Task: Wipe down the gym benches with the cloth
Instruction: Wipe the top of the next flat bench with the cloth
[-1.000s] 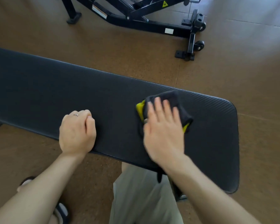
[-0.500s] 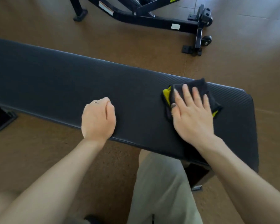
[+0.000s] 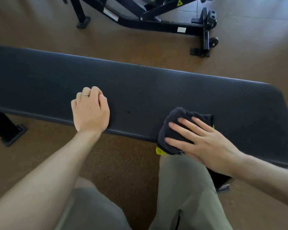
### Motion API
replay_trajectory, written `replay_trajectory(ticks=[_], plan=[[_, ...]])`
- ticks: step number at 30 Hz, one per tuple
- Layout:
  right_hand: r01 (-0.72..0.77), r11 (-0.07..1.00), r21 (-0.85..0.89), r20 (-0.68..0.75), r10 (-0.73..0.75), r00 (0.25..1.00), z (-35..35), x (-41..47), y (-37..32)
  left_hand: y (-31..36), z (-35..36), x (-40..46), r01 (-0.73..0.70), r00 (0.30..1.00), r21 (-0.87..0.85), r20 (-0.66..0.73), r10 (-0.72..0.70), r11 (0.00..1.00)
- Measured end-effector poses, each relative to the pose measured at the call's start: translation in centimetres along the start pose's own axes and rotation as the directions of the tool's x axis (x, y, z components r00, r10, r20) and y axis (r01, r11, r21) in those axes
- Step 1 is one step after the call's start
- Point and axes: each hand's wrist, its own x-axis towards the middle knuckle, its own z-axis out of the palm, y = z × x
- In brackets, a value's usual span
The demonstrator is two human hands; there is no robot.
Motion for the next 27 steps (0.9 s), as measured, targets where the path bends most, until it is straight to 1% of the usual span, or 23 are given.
replay_trajectory(ticks=[2,5,9,11,14,15,17,18,21,24,27], plan=[[0.016,1.0,0.019,-0.003,-0.016,1.0,-0.7,3.2,-0.8,-0.1,-0.1,0.1,-0.003,1.0,-0.01,-0.015,0.003,1.0],[0.017,0.999,0.046,-0.047,-0.015,0.999,-1.2,8.7,-3.6,-0.2,0.0,0.0,-0.029,0.999,-0.01,-0.026,0.029,1.0],[-0.018,0.996,0.085,-0.101,0.027,0.995,-2.1,13.4,-6.5,-0.8,0.2,-0.1,-0.091,0.996,-0.004,-0.026,0.09,0.996],[-0.005,0.998,0.07,-0.106,0.012,0.994,-2.0,12.7,-6.0,-0.9,0.3,-0.1,-0.091,0.996,-0.007,0.013,0.091,0.996],[0.034,0.999,0.025,-0.093,-0.032,0.995,-1.0,8.0,-4.2,-1.4,-0.3,0.3,-0.126,0.982,-0.048,0.138,0.132,0.991],[0.04,0.999,0.01,-0.077,-0.039,0.996,-0.7,6.1,-3.3,-2.1,-0.5,0.3,-0.169,0.972,-0.026,0.165,0.171,0.985],[0.049,0.999,-0.019,-0.041,-0.05,0.998,-0.6,3.4,-1.8,-3.8,-0.8,0.5,-0.253,0.956,0.067,0.17,0.238,0.965],[0.059,0.998,-0.035,-0.035,-0.06,0.998,-0.6,2.9,-1.4,-4.5,-0.9,0.7,-0.247,0.959,0.088,0.161,0.231,0.965],[0.114,0.993,-0.044,-0.035,-0.115,0.993,-0.9,4.4,-1.3,-4.8,-0.6,1.0,-0.177,0.978,0.063,0.126,0.168,0.982],[0.146,0.988,-0.048,-0.01,-0.147,0.989,-1.4,7.7,-2.3,-4.5,-0.3,0.8,-0.178,0.98,0.047,0.104,0.172,0.983],[0.124,0.992,-0.017,-0.115,-0.125,0.986,-1.5,13.0,-5.0,-4.6,-0.5,0.7,-0.186,0.979,0.044,0.095,0.181,0.982]])
